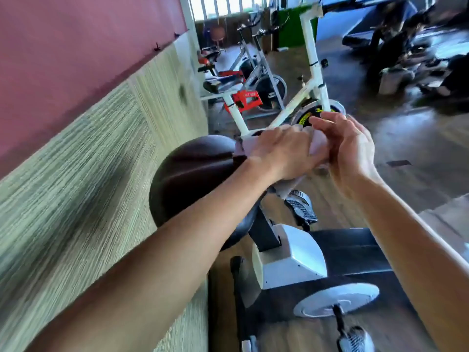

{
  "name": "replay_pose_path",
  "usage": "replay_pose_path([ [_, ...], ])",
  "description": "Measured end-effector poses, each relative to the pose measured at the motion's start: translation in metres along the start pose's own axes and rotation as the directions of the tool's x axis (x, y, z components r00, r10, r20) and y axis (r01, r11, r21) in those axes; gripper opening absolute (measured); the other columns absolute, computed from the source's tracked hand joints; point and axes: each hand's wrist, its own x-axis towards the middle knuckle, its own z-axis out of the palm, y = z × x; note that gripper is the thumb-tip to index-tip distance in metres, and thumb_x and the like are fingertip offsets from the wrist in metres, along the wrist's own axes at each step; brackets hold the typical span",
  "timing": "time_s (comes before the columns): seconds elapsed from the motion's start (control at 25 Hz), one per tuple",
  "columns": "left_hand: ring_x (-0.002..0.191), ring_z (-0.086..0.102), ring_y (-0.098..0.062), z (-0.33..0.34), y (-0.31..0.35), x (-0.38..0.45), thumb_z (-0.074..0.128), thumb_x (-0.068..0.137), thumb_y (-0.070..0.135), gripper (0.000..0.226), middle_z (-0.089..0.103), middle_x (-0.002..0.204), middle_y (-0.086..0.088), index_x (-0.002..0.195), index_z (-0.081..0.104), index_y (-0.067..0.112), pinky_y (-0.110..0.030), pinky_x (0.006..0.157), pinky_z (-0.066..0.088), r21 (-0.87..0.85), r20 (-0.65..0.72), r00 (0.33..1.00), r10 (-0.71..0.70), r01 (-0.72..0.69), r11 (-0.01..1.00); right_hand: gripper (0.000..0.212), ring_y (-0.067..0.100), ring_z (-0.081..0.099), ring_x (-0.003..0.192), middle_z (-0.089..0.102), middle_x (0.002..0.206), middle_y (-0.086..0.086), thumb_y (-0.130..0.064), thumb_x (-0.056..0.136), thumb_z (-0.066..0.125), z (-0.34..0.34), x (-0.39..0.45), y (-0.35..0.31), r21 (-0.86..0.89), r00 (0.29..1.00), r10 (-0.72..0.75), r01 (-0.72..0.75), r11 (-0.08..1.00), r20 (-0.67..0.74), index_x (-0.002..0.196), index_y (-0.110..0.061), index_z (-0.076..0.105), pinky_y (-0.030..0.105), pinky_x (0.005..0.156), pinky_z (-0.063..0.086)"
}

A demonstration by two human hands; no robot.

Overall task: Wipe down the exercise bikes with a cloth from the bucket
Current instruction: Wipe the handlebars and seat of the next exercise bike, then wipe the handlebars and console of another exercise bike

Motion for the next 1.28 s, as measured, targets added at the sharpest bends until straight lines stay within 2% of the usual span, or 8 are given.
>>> replay_pose_path([
  [0.24, 0.118, 0.06, -0.026, -0.001, -0.031, -0.015, 0.017, 0.089, 0.081, 0.08, 0.067, 0.126, -0.003, 0.12, 0.063, 0.023, -0.041, 0.099, 0.044, -0.156, 0.068, 0.984, -0.165, 0.174, 0.972, 0.029, 0.014, 0.061, 0.094, 0.068, 0.1, 0.006, -0.017, 0.108, 0.044, 0.008, -0.014, -0.031, -0.458, 0.984, 0.145, -0.081, 0.885, 0.105, 0.108, 0.0, 0.067, 0.024, 0.083, 0.049],
  [0.4, 0.143, 0.041, -0.028, -0.006, -0.078, -0.045, 0.014, 0.094, 0.073, 0.08, 0.047, 0.154, -0.006, 0.14, 0.055, 0.023, -0.044, 0.119, 0.028, -0.199, 0.098, 0.934, -0.344, 0.357, 0.913, 0.036, 0.023, 0.055, 0.126, 0.064, 0.131, 0.01, -0.027, 0.104, 0.043, 0.038, -0.029, -0.017, -0.825, 0.91, 0.164, 0.253, 0.505, 0.38, 0.125, -0.008, 0.065, 0.036, 0.109, 0.035],
  [0.52, 0.155, 0.018, -0.023, -0.019, -0.081, -0.081, 0.022, 0.095, 0.074, 0.085, 0.023, 0.168, -0.004, 0.156, 0.037, 0.018, -0.046, 0.126, 0.01, -0.148, 0.106, 0.917, -0.384, 0.397, 0.906, 0.045, 0.023, 0.02, 0.153, 0.041, 0.158, 0.006, -0.034, 0.105, 0.038, 0.05, -0.045, -0.012, -0.911, 0.896, 0.267, 0.266, 0.316, 0.354, 0.142, -0.013, 0.053, 0.042, 0.123, 0.004],
  [0.72, 0.153, 0.03, -0.025, -0.024, -0.051, -0.132, 0.043, 0.091, 0.073, 0.087, 0.038, 0.162, -0.007, 0.154, 0.042, 0.012, -0.048, 0.124, 0.023, -0.058, -0.023, 0.959, -0.284, 0.282, 0.958, 0.039, 0.02, 0.011, 0.156, 0.029, 0.164, 0.007, -0.021, 0.109, 0.04, 0.05, -0.078, -0.036, -0.85, 0.907, 0.311, 0.088, 0.519, 0.284, 0.145, -0.012, 0.05, 0.04, 0.126, 0.007],
  [0.88, 0.126, 0.059, -0.026, -0.027, -0.033, -0.152, 0.074, 0.086, 0.04, 0.055, 0.066, 0.13, -0.006, 0.132, 0.062, 0.011, -0.045, 0.11, 0.042, -0.121, -0.168, 0.979, -0.117, 0.097, 0.988, 0.032, 0.012, 0.052, 0.125, 0.06, 0.138, 0.003, -0.021, 0.108, 0.045, 0.053, -0.12, -0.075, -0.819, 0.929, 0.332, -0.058, 0.572, 0.166, 0.134, -0.012, 0.059, 0.029, 0.104, 0.039],
  [1.0, 0.101, 0.064, -0.026, -0.053, -0.003, -0.137, 0.073, 0.087, 0.043, 0.045, 0.069, 0.105, -0.005, 0.116, 0.065, 0.01, -0.042, 0.089, 0.052, -0.264, -0.177, 0.979, -0.104, 0.055, 0.963, 0.024, 0.012, 0.064, 0.106, 0.07, 0.111, -0.007, -0.028, 0.107, 0.047, 0.04, -0.146, -0.114, -0.757, 0.93, 0.365, -0.215, 0.618, 0.034, 0.123, -0.018, 0.062, 0.036, 0.093, 0.05],
  [1.16, 0.093, 0.063, -0.028, -0.113, 0.085, -0.099, 0.064, 0.084, 0.056, 0.049, 0.067, 0.097, -0.006, 0.106, 0.061, 0.012, -0.044, 0.084, 0.053, -0.812, 0.134, 0.984, -0.114, 0.175, 0.557, 0.034, 0.014, 0.068, 0.096, 0.072, 0.109, 0.006, -0.036, 0.108, 0.043, 0.007, -0.185, -0.186, -0.541, 0.928, 0.32, -0.371, 0.754, -0.191, 0.119, -0.011, 0.064, 0.032, 0.086, 0.051],
  [1.28, 0.1, 0.065, -0.027, -0.161, 0.172, -0.089, 0.055, 0.08, 0.059, 0.057, 0.068, 0.105, -0.008, 0.111, 0.058, 0.012, -0.046, 0.091, 0.052, -0.938, 0.265, 0.95, 0.166, 0.213, 0.275, 0.047, 0.019, 0.064, 0.097, 0.071, 0.114, 0.014, -0.051, 0.102, 0.045, -0.032, -0.23, -0.253, -0.475, 0.933, 0.145, -0.296, 0.828, -0.328, 0.124, -0.016, 0.065, 0.043, 0.093, 0.052],
])
